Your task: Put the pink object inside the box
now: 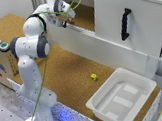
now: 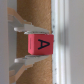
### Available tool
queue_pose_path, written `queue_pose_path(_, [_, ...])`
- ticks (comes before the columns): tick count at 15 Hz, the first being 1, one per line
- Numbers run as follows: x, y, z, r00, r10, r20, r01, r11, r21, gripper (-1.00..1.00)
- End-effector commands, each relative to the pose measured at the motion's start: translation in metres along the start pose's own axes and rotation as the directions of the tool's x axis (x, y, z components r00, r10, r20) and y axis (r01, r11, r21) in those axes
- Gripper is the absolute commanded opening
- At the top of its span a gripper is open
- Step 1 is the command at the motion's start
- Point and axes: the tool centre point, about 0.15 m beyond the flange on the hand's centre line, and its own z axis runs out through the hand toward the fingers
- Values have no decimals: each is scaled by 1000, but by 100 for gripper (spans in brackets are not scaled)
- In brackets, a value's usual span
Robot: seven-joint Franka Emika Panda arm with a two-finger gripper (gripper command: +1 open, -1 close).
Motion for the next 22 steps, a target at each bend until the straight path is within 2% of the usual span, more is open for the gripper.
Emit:
queue_pose_path(1, [-59,69,-15,995,-92,-31,95,990,100,-100])
queue_pose_path(4, [-65,118,-13,993,-116,-33,120,982,148,-100])
queue_pose_path(9, [-96,193,12,984,-175,20,165,956,240,-100])
queue_pose_path(11, [-109,228,23,981,-190,42,174,953,248,-100])
queue_pose_path(15, [-130,306,45,981,-169,90,146,965,220,-100])
queue_pose_path(22, [-147,389,70,984,-64,169,55,997,58,-100])
